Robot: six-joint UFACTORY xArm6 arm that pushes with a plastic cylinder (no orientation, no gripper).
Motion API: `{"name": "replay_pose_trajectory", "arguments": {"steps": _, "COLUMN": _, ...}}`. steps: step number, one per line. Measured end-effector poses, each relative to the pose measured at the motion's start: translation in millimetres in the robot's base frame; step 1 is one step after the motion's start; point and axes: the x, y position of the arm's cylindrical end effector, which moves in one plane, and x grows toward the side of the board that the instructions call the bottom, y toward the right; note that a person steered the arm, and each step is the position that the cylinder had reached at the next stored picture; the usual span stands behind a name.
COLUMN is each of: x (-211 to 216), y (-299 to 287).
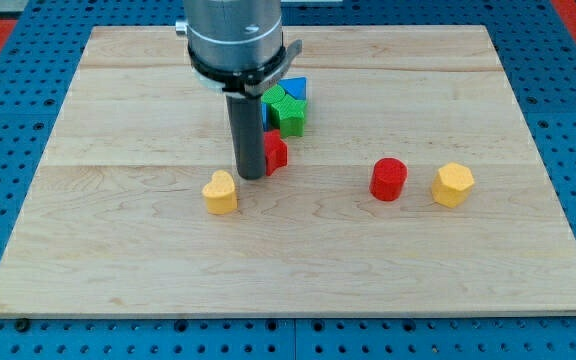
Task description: Move the yellow heart to the bottom right of green star
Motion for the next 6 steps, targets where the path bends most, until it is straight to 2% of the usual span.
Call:
{"name": "replay_pose_trajectory", "arguments": {"steps": 2, "x": -21.6, "y": 11.8}}
{"name": "replay_pose_trajectory", "arguments": {"steps": 3, "x": 1.3, "y": 7.7}}
{"name": "replay_pose_trajectory", "arguments": {"steps": 4, "x": 12.6, "y": -39.9}}
{"name": "replay_pose_trajectory", "arguments": {"steps": 5, "x": -36.0, "y": -78.2}}
{"name": "replay_pose_trajectory", "arguments": {"steps": 6, "x": -0.4, "y": -117.3}}
